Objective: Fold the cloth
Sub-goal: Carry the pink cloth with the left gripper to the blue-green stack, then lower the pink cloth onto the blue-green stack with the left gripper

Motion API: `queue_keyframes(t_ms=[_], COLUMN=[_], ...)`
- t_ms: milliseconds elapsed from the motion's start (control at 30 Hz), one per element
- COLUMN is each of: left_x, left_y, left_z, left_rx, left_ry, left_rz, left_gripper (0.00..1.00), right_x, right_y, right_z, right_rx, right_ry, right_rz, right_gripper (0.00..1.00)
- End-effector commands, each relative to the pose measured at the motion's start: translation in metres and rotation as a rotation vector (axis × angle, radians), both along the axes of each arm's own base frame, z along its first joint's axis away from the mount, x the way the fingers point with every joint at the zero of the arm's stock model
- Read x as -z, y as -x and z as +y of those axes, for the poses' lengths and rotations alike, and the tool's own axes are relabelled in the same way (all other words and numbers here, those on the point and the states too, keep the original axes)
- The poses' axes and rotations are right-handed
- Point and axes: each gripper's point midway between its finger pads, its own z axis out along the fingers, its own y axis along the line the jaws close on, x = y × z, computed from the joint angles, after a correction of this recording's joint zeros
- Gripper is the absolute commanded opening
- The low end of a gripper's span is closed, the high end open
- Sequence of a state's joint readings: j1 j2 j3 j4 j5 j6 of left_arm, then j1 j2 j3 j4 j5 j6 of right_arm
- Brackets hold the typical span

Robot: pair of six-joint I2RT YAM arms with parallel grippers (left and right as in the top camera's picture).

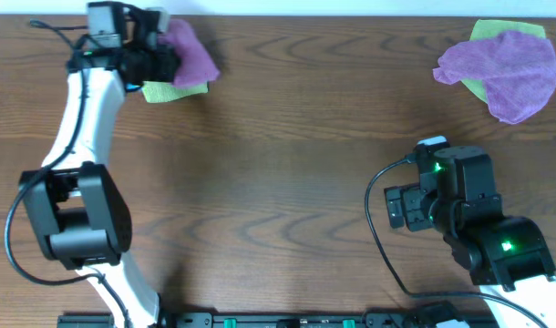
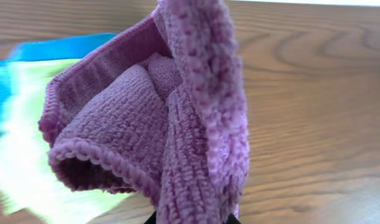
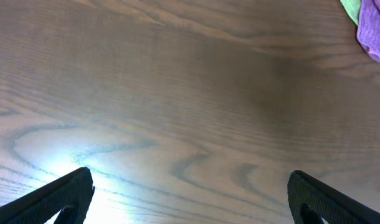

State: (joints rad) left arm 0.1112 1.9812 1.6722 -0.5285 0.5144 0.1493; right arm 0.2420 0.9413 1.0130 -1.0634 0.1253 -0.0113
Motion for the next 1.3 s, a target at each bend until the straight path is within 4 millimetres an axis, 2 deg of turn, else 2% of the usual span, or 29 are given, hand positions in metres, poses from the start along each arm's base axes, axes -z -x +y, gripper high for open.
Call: queue_keyframes(t_ms=[0, 133, 333, 433, 567, 767, 1067, 1267], left_x=[0.007, 0.019, 0.043, 0.045, 0.037, 0.033, 0.055, 0.081], left_y=[-0.003, -0.002, -0.003, -0.003, -0.009, -0.016, -0.013, -0.012], left_z=[0.019, 0.027, 0.022, 0.018, 0.02, 0.037, 0.055, 0.068], left_rx=[-0.01, -0.015, 0.012, 0.026, 0.023, -0.017, -0.038, -0.045], left_ry=[-0.021, -0.021, 0.014, 0.035, 0.02, -0.029, -0.114, -0.112], left_rz=[0.007, 0.031, 0.072, 0.073, 0.05, 0.027, 0.069, 0.11], left_gripper=[0.06, 0.06, 0.06, 0.06, 0.06, 0.06, 0.06, 0.06], right_x=[-0.003, -0.005, -0.005, -0.005, -0.005, -0.005, -0.005, -0.004], right_y=[-0.002, -0.004, -0.004, -0.004, -0.004, -0.004, -0.004, -0.003], right_z=[-0.006, -0.015, -0.016, -0.016, -0.016, -0.016, -0.016, -0.015], right_rx=[0.033, 0.065, 0.067, 0.067, 0.067, 0.067, 0.067, 0.064], right_ry=[0.006, 0.053, 0.056, 0.056, 0.056, 0.056, 0.056, 0.053], right_rz=[-0.019, -0.032, -0.032, -0.032, -0.032, -0.032, -0.032, -0.03], right_gripper=[0.99, 0.99, 0.99, 0.99, 0.99, 0.99, 0.99, 0.99])
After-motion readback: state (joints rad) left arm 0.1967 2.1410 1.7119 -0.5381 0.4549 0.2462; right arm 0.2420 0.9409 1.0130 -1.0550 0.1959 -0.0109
